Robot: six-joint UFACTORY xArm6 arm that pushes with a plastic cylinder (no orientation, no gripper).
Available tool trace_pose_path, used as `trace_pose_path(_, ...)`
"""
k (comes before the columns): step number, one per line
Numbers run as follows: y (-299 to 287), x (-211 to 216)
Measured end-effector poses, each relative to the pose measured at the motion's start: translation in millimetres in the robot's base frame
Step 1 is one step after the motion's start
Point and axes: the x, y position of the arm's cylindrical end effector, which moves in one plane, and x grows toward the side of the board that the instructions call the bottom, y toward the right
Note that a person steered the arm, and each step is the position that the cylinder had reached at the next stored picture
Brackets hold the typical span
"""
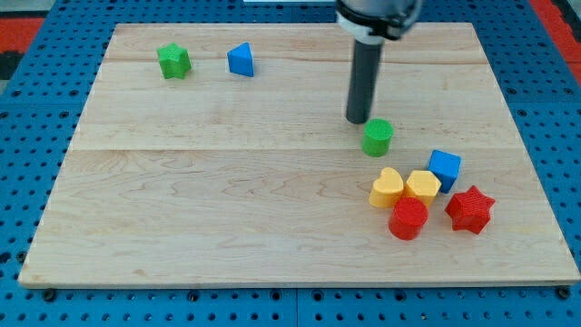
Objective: Move the triangle into the green circle
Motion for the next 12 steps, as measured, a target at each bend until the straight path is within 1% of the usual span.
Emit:
trace_pose_path(1, 5, 34)
trace_pose_path(2, 0, -17)
trace_pose_path(3, 21, -111)
trace_pose_path(4, -31, -195)
trace_pose_path(5, -133, -194)
trace_pose_path(6, -182, -142)
trace_pose_path(7, -170, -79)
trace_pose_path(8, -166, -60)
trace_pose_path(9, -218, -79)
trace_pose_path(10, -257, -76)
trace_pose_path(11, -245, -27)
trace_pose_path(12, -194, -12)
